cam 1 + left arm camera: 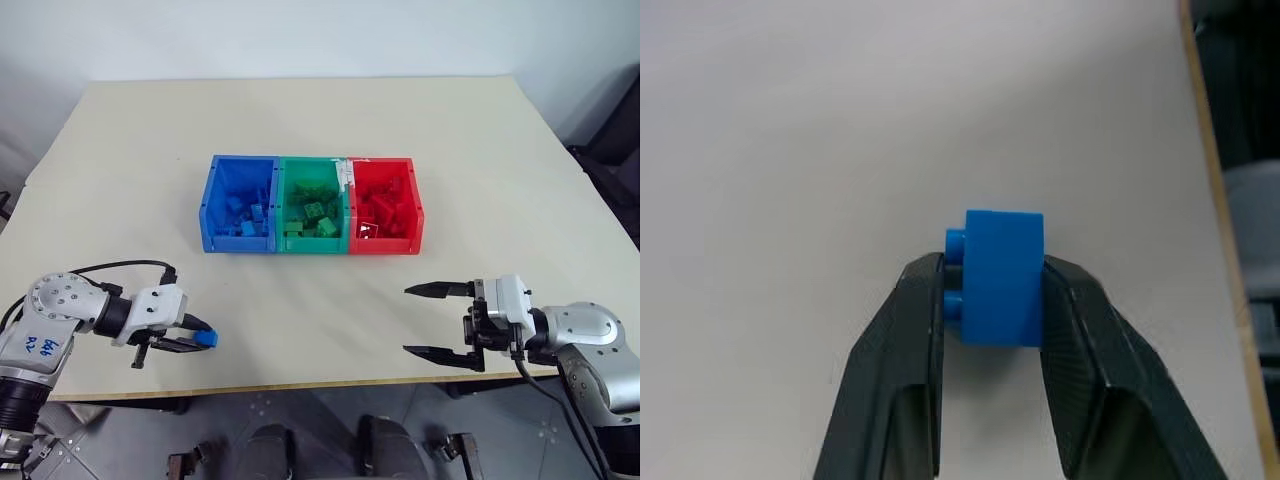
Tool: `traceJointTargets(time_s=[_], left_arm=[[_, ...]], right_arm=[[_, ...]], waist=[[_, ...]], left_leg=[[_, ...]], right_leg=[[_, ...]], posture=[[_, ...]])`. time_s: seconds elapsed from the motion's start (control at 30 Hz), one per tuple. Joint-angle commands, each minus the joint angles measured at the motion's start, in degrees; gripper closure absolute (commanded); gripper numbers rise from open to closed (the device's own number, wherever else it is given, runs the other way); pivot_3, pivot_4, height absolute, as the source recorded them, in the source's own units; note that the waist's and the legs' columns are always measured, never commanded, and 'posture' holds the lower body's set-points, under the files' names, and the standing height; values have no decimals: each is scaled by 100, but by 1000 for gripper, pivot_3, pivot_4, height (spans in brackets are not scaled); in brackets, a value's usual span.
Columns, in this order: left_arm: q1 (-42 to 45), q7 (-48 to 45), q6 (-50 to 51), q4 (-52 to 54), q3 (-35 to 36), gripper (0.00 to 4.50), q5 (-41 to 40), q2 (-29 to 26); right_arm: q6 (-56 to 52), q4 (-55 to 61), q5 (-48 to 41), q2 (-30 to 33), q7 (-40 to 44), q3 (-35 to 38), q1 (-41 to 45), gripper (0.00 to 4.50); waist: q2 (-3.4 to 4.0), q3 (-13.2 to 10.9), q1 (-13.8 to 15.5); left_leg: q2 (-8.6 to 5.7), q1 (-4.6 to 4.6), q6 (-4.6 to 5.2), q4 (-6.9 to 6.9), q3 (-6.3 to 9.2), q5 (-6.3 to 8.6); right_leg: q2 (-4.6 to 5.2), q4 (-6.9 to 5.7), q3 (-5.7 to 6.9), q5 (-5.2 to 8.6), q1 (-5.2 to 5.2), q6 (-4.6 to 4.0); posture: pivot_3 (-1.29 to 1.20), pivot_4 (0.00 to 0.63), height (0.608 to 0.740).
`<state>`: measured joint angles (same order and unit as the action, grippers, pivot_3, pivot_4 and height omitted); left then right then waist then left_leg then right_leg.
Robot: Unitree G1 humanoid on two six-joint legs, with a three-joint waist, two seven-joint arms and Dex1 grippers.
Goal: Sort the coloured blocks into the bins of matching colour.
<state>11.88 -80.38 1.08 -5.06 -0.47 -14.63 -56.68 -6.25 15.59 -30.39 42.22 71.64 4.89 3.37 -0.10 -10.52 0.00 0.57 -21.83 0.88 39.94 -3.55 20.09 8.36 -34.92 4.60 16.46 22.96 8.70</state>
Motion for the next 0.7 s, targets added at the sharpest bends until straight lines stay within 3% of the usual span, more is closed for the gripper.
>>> traceJointTargets(time_s=[0.03,0.13,0.2,0.4,0.57,0.7], left_arm=[[-181,-103,654,454,299,3566,-731,80],[101,512,1318,919,689,3566,-1523,596],[625,1243,1545,962,827,3566,-1598,1040],[2163,3050,1748,283,693,3566,-831,1914],[2893,3667,1479,-779,472,3566,-137,2143],[3256,3852,1606,-1264,472,3566,-61,2354]], right_arm=[[115,235,-91,-64,-131,153,-72,0],[32,232,-228,-277,-517,309,-37,0],[7,247,-339,-523,-874,430,37,0],[-42,449,-393,-804,-1439,588,-1,0],[-67,538,-432,-863,-1754,683,-30,0],[-129,541,-506,-841,-1889,786,-35,0]], waist=[[-1,-1,3],[-3,-2,45],[-4,-1,90],[-8,2,143],[-8,1,103],[-9,1,131]], left_leg=[[2,0,1,2,0,0],[16,-1,1,8,5,0],[18,0,1,13,10,0],[-21,4,-1,16,15,-5],[-18,10,-1,4,4,-5],[-18,11,-1,8,2,-5]], right_leg=[[1,-1,-1,0,0,0],[3,-6,-3,0,-1,0],[4,-9,-2,-1,-5,1],[4,-11,-4,-4,-14,7],[-1,-1,-3,-4,-14,7],[-2,-2,-5,-4,-15,7]], posture=[[0,150,740],[0,150,740],[0,150,740],[0,150,740],[0,150,740],[0,150,740]])
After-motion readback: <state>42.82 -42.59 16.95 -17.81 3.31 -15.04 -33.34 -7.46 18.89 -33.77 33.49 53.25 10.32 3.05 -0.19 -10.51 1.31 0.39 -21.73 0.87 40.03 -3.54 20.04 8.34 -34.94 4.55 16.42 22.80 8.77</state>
